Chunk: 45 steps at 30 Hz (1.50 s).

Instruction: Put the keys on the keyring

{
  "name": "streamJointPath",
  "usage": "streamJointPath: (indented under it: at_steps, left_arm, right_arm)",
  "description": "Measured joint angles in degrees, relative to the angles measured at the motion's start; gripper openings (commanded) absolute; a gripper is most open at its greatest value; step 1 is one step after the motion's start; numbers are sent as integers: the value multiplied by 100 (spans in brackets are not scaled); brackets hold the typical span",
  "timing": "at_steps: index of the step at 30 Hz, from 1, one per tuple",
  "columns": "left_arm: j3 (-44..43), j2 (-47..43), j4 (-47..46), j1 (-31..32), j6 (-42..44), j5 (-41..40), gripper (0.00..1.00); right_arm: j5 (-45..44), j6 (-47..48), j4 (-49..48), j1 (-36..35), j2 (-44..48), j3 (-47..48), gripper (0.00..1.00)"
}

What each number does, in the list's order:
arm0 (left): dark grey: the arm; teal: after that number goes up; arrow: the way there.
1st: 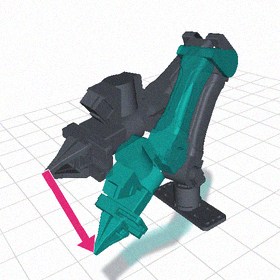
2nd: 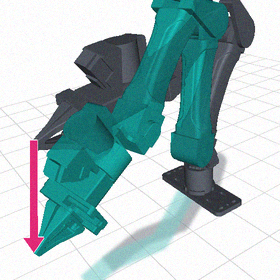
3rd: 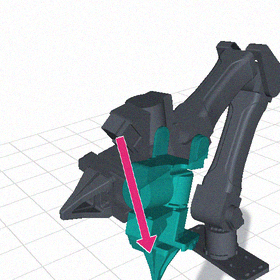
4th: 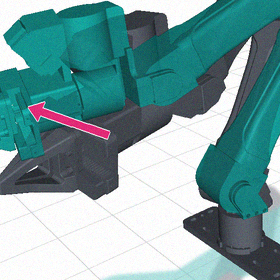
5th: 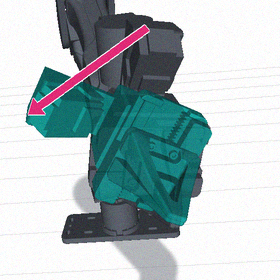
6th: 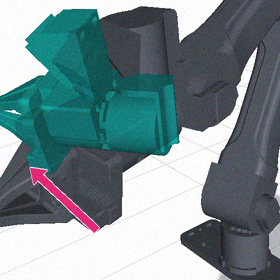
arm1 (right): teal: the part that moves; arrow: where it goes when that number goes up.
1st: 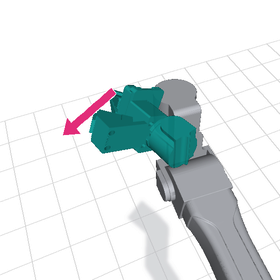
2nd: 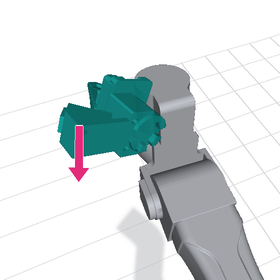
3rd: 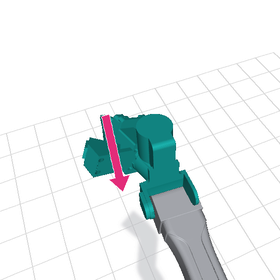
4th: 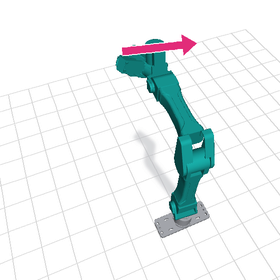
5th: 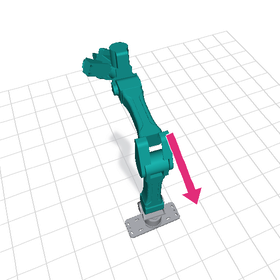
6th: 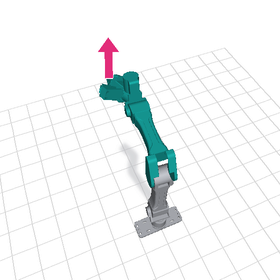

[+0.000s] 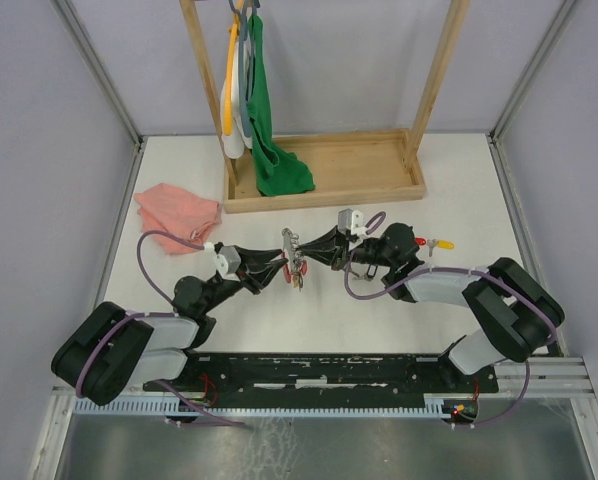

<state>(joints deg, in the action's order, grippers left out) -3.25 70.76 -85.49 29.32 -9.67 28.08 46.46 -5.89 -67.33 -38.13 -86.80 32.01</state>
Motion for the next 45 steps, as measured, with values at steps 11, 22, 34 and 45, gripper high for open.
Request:
streamJointPath:
  at_steps: [11,22,34,45]
  left_arm:
    - [0,-289,-37,0,4,-98,36]
    - [-81,-610,472,0,153,192,37]
    - [-92,-323,1080,111,350,656,36]
    - [-122,1257,343,481,350,855,36]
  right_arm:
    - [267,-476,-553,4,-234,0,1]
    - [428,457,2347,-59,142,662,1]
    - [-1091,2929,8717,-822,376,2973,1]
    - [-2315,3668,11503,-1156,-699,4463,1]
